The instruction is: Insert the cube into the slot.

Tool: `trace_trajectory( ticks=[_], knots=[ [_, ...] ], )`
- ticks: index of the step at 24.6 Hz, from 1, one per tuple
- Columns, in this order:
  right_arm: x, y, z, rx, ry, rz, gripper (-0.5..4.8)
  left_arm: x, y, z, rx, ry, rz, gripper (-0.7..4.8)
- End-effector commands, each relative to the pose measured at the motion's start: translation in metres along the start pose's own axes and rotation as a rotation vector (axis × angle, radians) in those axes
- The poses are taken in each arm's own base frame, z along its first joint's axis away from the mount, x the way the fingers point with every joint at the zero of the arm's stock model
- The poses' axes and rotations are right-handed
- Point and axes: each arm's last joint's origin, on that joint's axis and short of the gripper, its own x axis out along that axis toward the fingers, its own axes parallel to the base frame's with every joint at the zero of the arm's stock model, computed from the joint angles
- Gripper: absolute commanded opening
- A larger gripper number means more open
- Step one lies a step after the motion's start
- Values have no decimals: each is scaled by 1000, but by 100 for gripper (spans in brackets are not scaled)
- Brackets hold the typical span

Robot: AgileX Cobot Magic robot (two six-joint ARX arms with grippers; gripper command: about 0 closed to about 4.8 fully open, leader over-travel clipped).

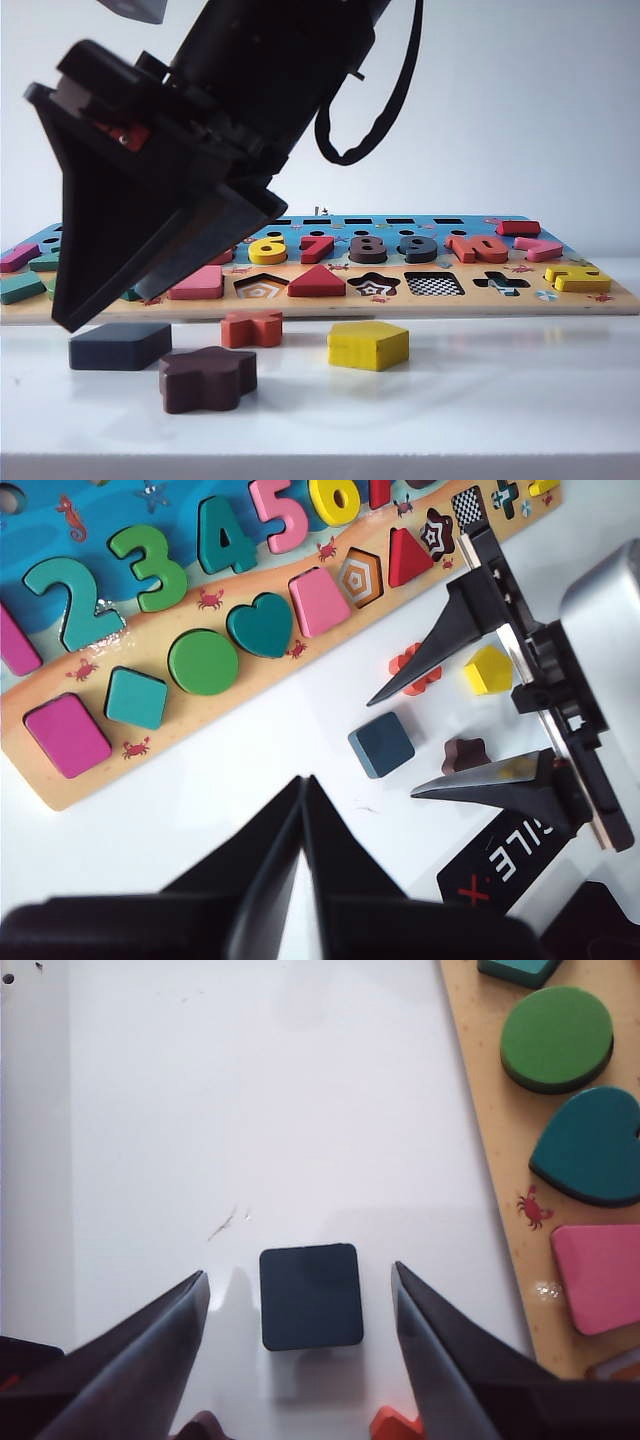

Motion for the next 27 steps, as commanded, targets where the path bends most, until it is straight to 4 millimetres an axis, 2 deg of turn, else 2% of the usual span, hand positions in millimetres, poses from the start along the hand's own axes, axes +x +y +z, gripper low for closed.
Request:
trace_trajectory(
  ticks=[1, 7, 22, 27],
  knots=[
    [4, -1, 0, -5, 0, -1, 332, -1, 0, 2, 14, -8, 0, 17],
    [12, -1, -2, -1, 21, 6, 328, -1, 0, 2, 14, -8, 0, 17],
    [12, -2, -3, -2, 35, -32, 169, -1, 0, 2, 14, -8, 0, 17],
    [10, -3, -2, -2, 33, -44, 143, -1, 0, 2, 14, -8, 0, 17]
  ],
)
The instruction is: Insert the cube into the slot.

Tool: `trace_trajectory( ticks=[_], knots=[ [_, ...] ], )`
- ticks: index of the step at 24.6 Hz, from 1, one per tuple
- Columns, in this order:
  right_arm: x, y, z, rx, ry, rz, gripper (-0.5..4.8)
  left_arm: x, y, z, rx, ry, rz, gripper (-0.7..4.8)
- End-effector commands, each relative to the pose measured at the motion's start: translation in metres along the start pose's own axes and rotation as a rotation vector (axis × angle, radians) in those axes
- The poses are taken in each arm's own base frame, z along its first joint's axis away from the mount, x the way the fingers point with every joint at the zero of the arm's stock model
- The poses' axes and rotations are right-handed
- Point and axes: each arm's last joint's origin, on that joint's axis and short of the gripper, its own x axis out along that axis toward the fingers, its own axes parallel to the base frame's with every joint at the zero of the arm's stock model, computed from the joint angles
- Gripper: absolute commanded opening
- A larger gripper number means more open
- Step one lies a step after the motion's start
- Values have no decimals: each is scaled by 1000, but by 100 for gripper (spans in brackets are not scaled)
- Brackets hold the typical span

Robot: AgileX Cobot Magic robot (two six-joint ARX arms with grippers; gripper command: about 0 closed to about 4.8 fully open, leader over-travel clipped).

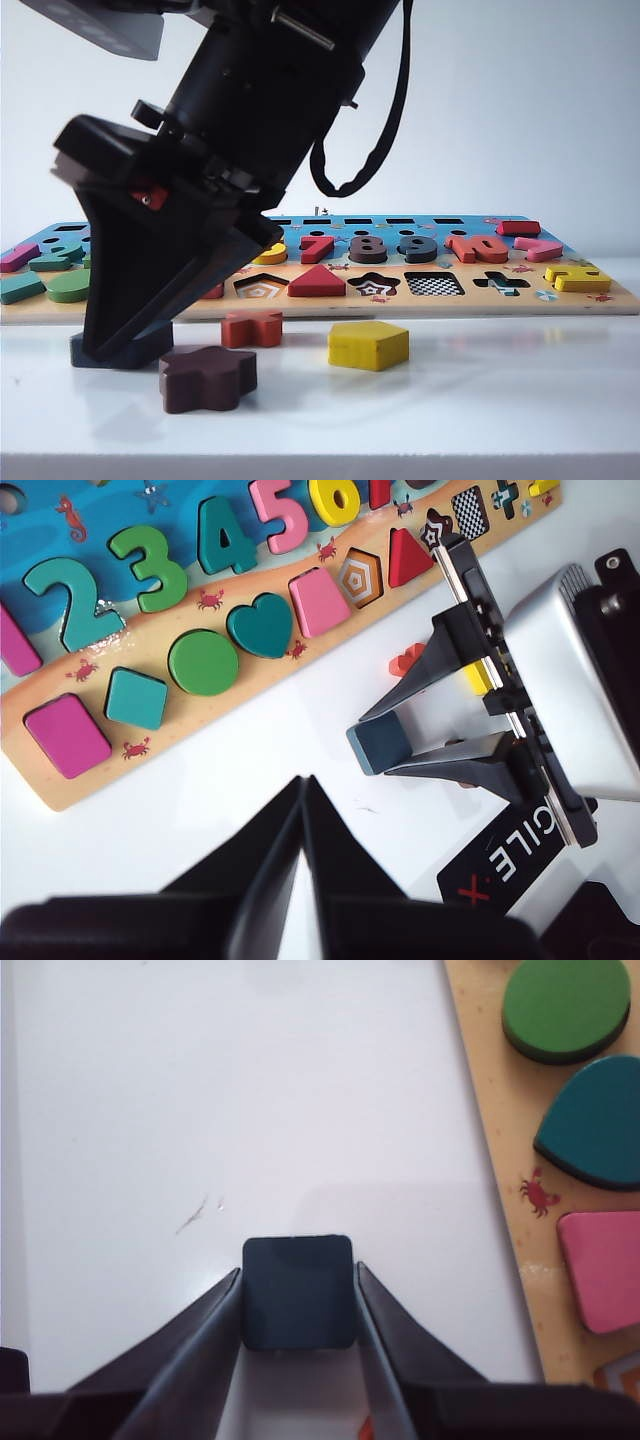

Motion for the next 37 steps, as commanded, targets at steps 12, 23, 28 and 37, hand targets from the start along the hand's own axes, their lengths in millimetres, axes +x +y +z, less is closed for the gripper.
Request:
trace_trajectory(
  ticks=[12, 23, 28, 37],
  knots=[
    [-51, -2, 27, -88, -154, -74, 143, -1, 0, 2, 14, -8, 0, 17],
    [-100, -18, 3, -208, 1, -226, 143, -1, 0, 2, 15, -9, -1, 17],
    [-110, -27, -4, -171, 12, -253, 143, -1, 0, 3, 26, -27, -12, 17],
    [-122, -39, -23, -123, 26, -296, 143, -1, 0, 11, 76, -101, -30, 17]
  ],
)
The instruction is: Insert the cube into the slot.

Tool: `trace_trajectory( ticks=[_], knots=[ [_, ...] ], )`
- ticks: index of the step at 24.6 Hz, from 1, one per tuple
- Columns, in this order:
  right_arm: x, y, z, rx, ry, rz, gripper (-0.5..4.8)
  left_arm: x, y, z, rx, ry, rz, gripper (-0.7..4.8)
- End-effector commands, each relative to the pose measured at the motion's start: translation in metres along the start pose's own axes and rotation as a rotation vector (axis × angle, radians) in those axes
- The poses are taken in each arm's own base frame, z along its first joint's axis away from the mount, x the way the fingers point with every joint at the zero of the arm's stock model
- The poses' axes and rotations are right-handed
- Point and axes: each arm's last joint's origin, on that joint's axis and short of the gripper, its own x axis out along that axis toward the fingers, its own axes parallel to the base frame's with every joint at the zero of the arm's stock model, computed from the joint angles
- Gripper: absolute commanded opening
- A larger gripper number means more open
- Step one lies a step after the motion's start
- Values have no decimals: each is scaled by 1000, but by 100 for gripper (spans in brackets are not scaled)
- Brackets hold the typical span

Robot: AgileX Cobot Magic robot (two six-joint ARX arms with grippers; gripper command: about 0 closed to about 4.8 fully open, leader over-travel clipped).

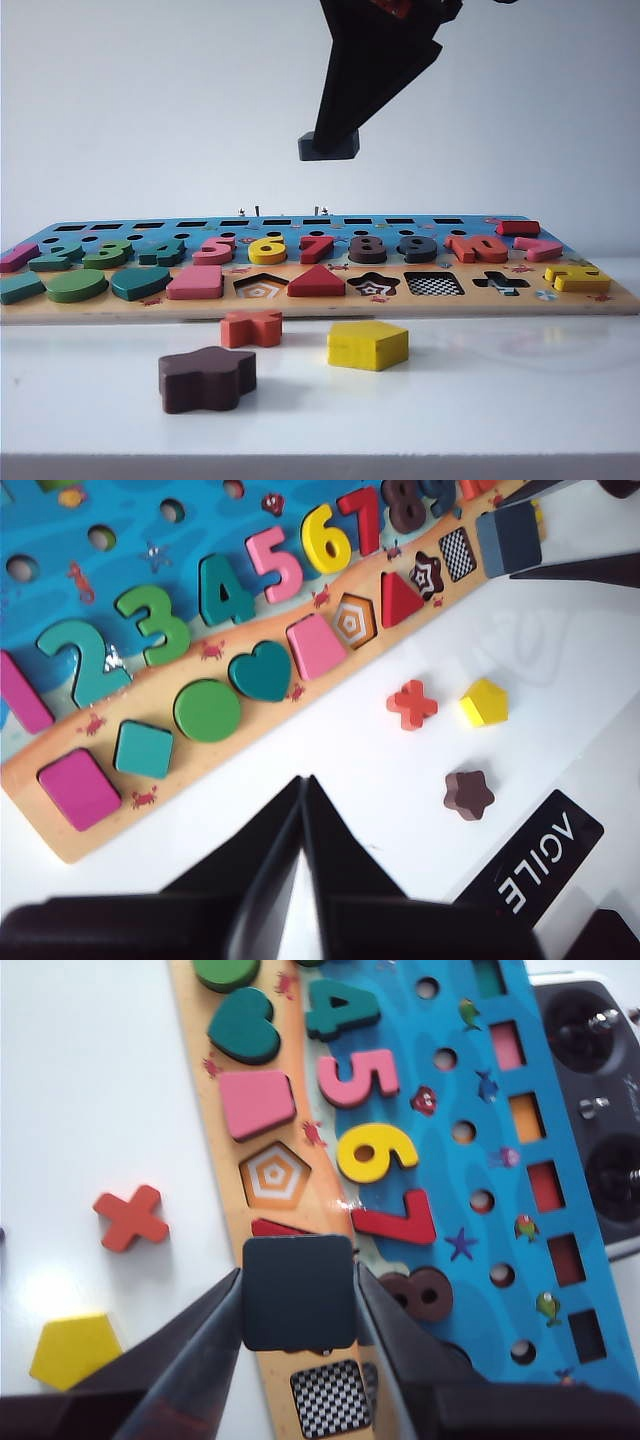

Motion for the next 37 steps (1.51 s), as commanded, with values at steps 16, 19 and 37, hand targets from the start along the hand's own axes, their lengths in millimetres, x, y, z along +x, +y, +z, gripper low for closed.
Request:
trace_trajectory(
  ticks=[16, 19, 37],
  knots=[
    [11, 1, -56, 2, 21, -55, 128, -1, 0, 10, 73, -91, -29, 17],
    [11, -2, -60, -1, 30, -60, 121, -1, 0, 10, 73, -91, -28, 17],
    [21, 0, -74, -104, 78, -61, 111, -1, 0, 10, 72, -91, -28, 17]
  ],
)
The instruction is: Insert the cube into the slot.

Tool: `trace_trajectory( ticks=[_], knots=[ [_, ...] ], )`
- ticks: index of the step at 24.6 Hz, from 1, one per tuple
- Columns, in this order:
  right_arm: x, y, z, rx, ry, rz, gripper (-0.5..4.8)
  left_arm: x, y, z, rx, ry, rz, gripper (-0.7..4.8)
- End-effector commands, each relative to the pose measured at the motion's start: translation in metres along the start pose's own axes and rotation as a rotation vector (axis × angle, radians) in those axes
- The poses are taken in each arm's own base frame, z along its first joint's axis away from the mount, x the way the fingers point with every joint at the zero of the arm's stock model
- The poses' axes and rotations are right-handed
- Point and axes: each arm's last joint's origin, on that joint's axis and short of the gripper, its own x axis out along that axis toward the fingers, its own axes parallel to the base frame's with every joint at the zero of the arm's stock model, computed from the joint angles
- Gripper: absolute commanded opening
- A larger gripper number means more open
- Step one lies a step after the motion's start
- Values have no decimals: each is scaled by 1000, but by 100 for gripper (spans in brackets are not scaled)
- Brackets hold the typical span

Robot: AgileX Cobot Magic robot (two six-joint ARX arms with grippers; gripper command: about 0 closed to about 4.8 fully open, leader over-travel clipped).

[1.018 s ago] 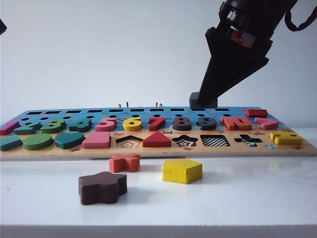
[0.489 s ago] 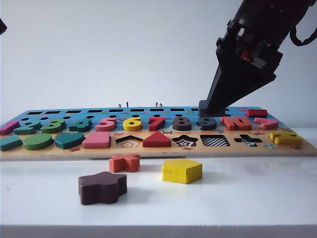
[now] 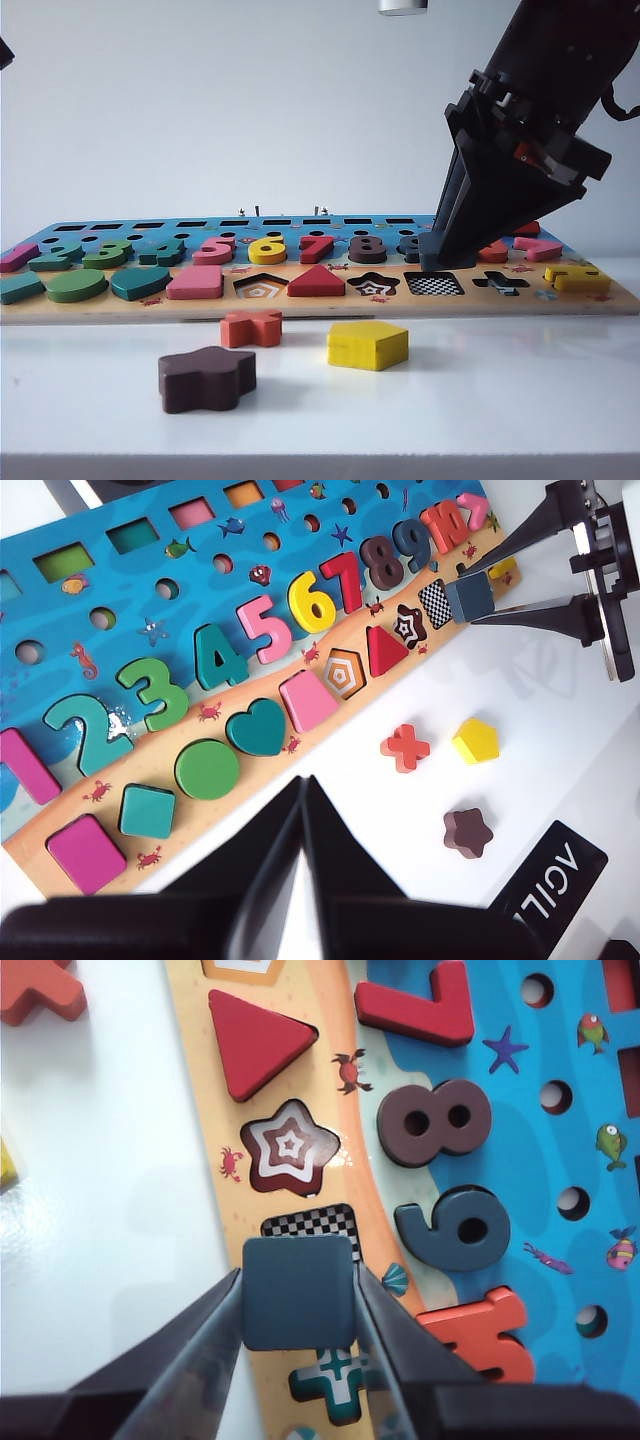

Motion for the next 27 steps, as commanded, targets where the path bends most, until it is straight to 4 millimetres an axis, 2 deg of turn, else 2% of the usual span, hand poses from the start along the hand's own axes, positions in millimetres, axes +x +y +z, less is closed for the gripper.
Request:
trace_trajectory(
  ticks=[1, 13, 19, 27],
  knots=[
    [-1, -3, 3, -38, -20, -27, 111, -1, 0, 2, 16, -14, -6, 17],
    [0, -4, 4, -86, -29, -41, 93, -1, 0, 2, 16, -14, -6, 17],
    [8, -4, 4, -86, -14, -25, 90, -1, 0, 2, 15, -14, -6, 17],
    [11, -7, 2, -75, -12, -28, 89, 0, 0, 2, 15, -14, -6, 17]
  ],
)
